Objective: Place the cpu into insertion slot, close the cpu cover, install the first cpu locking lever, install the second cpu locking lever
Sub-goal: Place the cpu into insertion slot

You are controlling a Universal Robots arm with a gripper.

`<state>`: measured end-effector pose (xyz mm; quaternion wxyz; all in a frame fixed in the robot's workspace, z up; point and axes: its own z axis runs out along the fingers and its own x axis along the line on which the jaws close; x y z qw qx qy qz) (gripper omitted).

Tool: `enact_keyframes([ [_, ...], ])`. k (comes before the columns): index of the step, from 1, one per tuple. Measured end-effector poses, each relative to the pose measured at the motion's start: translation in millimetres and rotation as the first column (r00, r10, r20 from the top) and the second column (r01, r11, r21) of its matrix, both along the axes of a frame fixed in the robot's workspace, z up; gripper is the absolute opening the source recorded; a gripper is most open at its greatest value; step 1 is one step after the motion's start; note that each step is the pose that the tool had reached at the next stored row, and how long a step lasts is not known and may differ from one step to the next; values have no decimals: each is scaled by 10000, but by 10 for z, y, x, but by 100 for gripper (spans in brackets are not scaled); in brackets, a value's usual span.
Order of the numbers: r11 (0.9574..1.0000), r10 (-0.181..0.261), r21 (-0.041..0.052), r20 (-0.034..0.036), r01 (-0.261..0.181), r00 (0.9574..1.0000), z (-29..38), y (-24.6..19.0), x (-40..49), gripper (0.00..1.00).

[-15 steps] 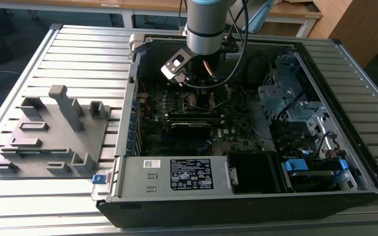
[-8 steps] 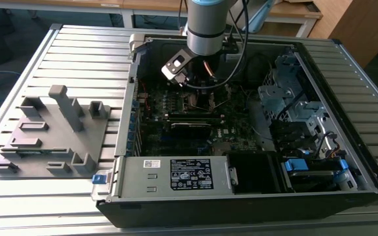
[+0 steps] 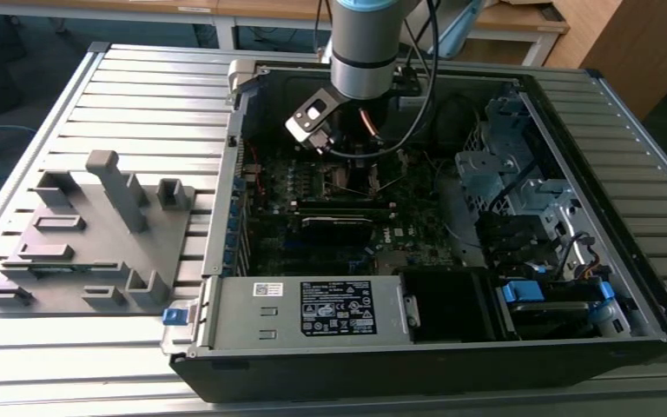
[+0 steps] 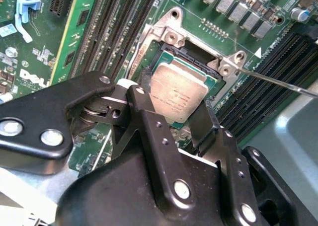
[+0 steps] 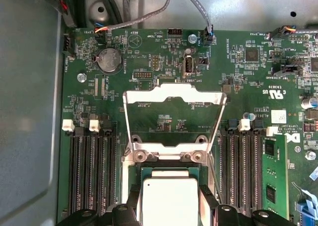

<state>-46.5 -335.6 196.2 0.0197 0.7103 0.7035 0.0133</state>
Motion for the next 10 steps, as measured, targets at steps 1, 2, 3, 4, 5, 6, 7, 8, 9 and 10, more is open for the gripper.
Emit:
enact_keyframes([
  [1,10000,-7,-1,0,7,10000,-1,0,0,54],
  [2,10000,-11,2,1,11,10000,-4,0,0,54],
  [3,10000,-14,3,2,14,10000,-9,1,0,54],
  [4,10000,-17,1,1,17,10000,-15,1,1,54],
  [5,10000,-18,-1,0,18,10000,-18,0,0,54],
  [6,10000,-18,-2,-1,18,10000,-18,0,0,54],
  [7,10000,-18,-4,-1,18,10000,-19,0,0,54],
  [8,10000,-19,0,1,19,10000,-23,0,0,54],
  [9,10000,-18,1,2,18,10000,-28,0,1,54],
  [10,10000,-18,0,1,18,10000,-31,0,0,54],
])
